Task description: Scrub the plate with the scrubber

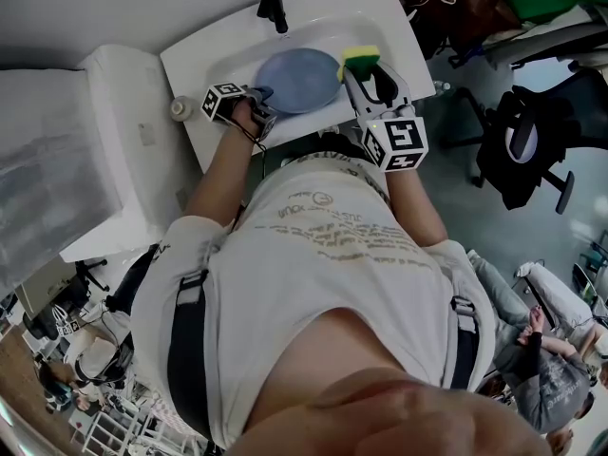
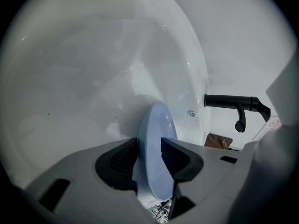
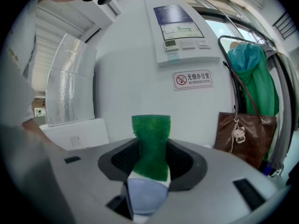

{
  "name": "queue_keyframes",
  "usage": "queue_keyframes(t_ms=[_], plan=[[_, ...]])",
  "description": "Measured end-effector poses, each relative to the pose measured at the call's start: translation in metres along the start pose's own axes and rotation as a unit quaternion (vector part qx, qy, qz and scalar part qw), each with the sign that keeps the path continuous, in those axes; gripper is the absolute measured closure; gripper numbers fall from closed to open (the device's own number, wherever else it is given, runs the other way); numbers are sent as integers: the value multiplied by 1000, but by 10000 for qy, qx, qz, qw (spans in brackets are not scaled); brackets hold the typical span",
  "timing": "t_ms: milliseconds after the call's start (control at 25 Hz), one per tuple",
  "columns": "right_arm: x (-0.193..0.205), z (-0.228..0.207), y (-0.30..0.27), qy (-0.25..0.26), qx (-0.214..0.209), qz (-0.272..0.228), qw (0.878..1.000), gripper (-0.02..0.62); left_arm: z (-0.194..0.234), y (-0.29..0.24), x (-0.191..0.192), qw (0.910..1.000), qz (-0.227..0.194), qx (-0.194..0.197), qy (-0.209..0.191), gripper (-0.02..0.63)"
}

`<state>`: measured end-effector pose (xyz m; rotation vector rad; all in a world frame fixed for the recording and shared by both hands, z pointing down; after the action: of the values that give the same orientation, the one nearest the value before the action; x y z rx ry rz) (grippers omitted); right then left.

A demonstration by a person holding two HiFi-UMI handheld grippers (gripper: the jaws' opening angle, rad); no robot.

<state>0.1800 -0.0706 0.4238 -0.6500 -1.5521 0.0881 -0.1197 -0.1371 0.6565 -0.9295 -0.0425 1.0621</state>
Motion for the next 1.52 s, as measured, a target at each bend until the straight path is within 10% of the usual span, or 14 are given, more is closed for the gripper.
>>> queue_keyframes(t_ms=[360,600,720,1000,1360,1520], plan=[[-4,1,-8,-51,-57,-99,9999,413,9,27,-6,9987,-352,-346,97,487],[-6,6,-15,-45,-119,-87,9999,414,-17,57,-6,9874,-878,-724,-1100,584],[-10,10,-17,-41,-180,-146,9997,417,-47,73,-1,9682,-1302,-478,-2082,584],[-28,14,-18,-16,-53,-389,9992,431,-123,119,39,8646,-2428,-447,-4377,584],[-64,23,-6,80,43,-1101,9939,445,-188,169,115,6774,-3759,-194,-6320,584],[-68,33,-2,141,105,-1243,9921,446,-193,183,138,6401,-3943,-164,-6592,584]])
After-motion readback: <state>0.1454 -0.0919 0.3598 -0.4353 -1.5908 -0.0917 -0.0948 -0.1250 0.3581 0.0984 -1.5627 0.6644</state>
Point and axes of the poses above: the fingertips, and each gripper's own axes: y backward along the fingers, z to its left, x out of its underside, the point moved 10 cm from there along y, backward along the fingers, and after that the axes turned 14 degrees about z, right-handed, at the moved point
